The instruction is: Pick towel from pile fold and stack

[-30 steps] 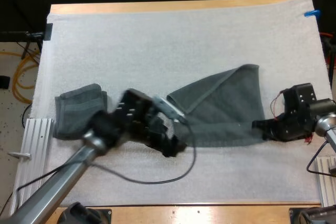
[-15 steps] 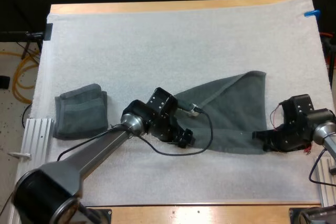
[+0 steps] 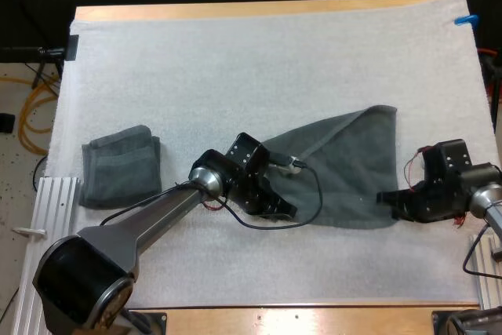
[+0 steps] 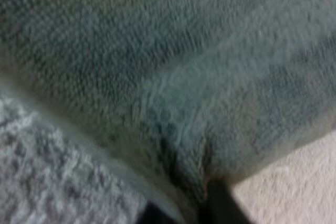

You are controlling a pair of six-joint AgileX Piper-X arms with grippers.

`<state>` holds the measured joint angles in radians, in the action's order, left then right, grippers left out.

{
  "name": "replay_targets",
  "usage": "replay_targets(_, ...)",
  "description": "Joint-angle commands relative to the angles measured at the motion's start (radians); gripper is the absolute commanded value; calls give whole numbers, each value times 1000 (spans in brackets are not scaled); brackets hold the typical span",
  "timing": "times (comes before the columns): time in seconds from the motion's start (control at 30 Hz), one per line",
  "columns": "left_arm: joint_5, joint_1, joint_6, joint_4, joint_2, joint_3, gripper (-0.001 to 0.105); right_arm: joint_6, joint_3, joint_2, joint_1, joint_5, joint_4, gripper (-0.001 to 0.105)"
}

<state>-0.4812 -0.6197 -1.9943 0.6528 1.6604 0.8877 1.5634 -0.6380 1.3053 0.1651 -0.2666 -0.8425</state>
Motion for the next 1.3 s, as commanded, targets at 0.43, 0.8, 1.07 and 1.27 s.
replay_targets(0.43,-250,59,-60,7,-471,101,0,4,-218,-449,3,50,52,0)
replay_targets(0.8,-247,37,-141,14,-595,110,0,-47,-328,-573,3,-78,-146,0)
replay_targets(1.07,-110,-112,-176,80,-645,110,0,-72,-362,-637,3,-122,-307,0)
replay_targets(1.27,-20,-202,-209,158,-693,110,0,-72,-378,-658,3,-213,-471,0)
